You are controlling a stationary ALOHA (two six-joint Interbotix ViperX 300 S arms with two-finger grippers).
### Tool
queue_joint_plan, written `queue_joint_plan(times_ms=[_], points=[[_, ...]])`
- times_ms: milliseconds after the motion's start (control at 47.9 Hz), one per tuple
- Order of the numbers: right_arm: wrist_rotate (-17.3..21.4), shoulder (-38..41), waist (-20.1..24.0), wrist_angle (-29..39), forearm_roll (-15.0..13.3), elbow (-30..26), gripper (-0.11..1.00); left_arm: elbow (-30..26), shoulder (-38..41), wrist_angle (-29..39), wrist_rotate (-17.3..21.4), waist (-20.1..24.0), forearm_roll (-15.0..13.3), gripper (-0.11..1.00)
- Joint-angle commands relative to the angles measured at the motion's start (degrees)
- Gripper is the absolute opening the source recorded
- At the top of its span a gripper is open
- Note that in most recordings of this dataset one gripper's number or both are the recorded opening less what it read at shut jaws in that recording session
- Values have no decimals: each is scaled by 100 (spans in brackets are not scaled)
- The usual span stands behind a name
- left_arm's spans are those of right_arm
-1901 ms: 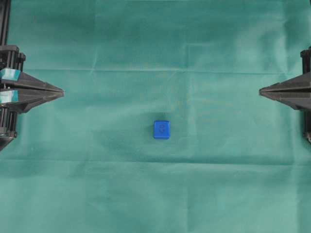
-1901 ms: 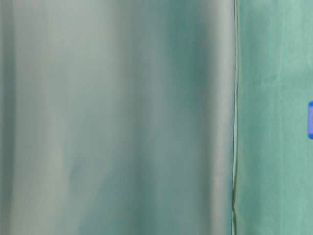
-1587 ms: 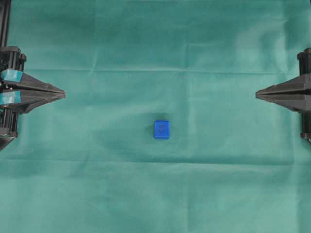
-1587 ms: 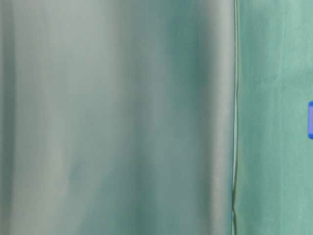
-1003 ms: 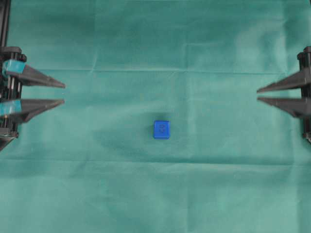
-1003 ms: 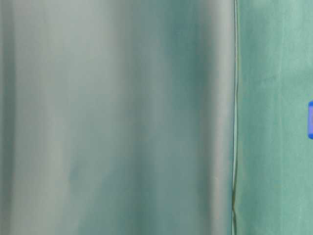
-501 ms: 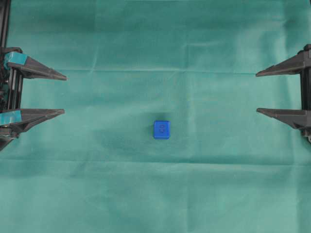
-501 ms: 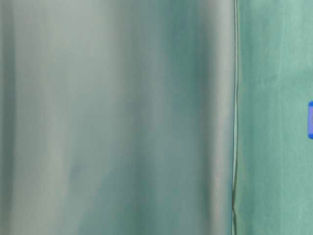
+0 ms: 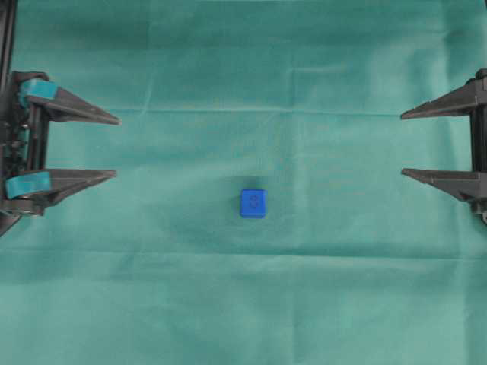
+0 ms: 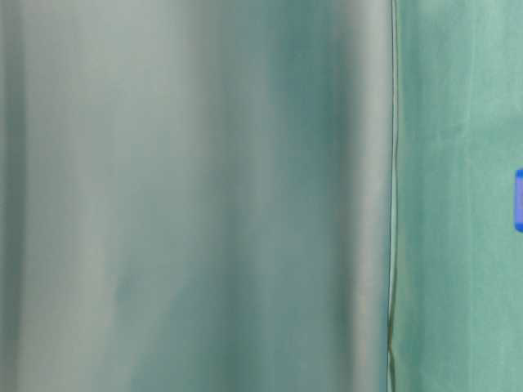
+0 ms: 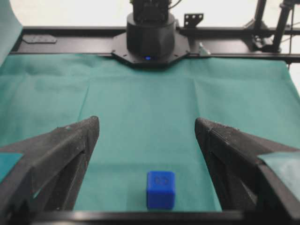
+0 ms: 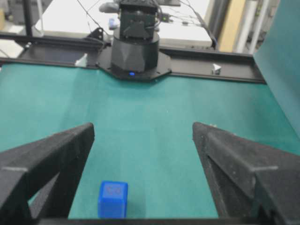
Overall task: Handover the blue block to the right arm after grasping it with the left arm, then place it in the designated position.
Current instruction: 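Move the open left gripper over the blue cube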
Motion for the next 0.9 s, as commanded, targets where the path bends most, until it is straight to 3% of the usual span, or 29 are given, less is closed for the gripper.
queue_joint_plan(times_ms=[0, 376, 877], points=[[-9, 35, -26, -70, 0, -167, 93, -308, 281, -193, 9, 18, 9, 99], [-18, 97, -44, -70, -9, -158, 93, -1090, 1573, -756, 26, 18, 9, 99], [-18, 158, -62, -88, -18, -158, 93, -2329, 2988, -668, 123, 0, 9, 99]])
